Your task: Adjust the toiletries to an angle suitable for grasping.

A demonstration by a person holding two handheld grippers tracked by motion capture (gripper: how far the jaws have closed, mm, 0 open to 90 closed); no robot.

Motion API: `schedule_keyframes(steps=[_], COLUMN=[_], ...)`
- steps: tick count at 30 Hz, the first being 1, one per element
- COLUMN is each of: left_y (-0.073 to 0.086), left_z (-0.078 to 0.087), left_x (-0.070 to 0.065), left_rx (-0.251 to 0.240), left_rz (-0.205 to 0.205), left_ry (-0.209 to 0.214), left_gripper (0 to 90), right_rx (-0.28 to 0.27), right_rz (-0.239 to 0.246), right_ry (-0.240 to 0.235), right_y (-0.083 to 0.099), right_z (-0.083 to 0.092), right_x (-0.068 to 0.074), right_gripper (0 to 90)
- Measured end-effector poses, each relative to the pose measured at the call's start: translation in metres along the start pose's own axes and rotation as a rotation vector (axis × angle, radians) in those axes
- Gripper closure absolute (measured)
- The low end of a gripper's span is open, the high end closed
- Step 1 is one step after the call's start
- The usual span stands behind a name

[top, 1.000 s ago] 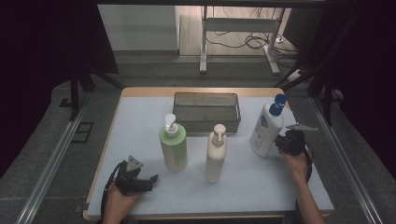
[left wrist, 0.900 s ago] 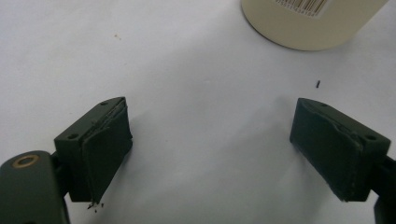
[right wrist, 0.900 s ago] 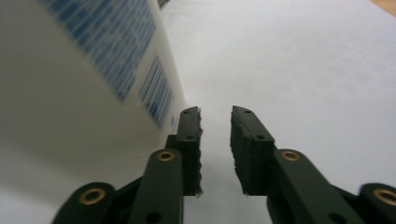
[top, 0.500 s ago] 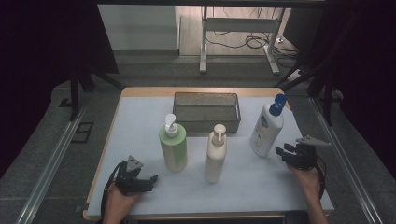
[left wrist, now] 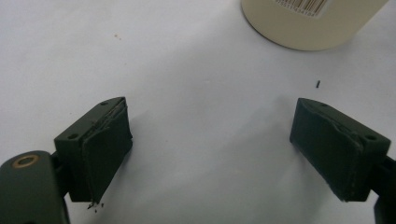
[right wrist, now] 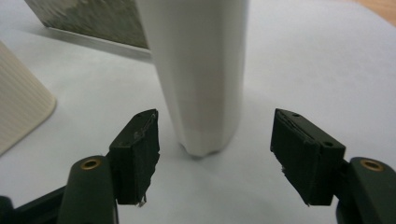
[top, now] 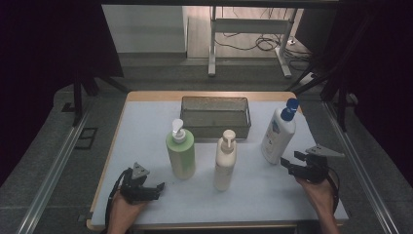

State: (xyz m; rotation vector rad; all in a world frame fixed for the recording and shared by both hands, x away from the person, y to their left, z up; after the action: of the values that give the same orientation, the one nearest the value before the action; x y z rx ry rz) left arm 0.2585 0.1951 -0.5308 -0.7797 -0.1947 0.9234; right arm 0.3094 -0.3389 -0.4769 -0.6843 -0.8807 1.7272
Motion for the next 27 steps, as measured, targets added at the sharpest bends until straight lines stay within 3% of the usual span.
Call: schedule_keyframes(steps=[10, 27], left_y=[0.000, 0.000], left_z=[0.000, 0.000], left_x=[0.000, 0.000], left_rx=[0.000, -0.001], left_rz=[0.000, 0.001], left_ry=[0.000, 0.001], left_gripper=[12.1, 12.1], right_rx=[-0.025, -0.047], right_rz=[0.026, 0.028], right_ry=[0.040, 0.112], right_y=[-0.022, -0.071], right_z=[-0.002, -0.005], right_x=[0.012, 0.025], right_gripper=[21.5, 20.6])
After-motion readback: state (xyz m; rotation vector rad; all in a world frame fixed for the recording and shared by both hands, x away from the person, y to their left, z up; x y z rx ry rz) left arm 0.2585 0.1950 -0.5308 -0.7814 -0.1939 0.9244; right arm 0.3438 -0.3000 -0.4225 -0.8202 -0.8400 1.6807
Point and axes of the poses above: each handheld gripper's, and its own axes: z roughly backward along the jaws, y roughly out of its underside, x roughly to its left, the point moved 1 cm from there along -z, roughly forward along the jaws, and after that the axes turned 11 degrees about y, right-handed, at the moved point
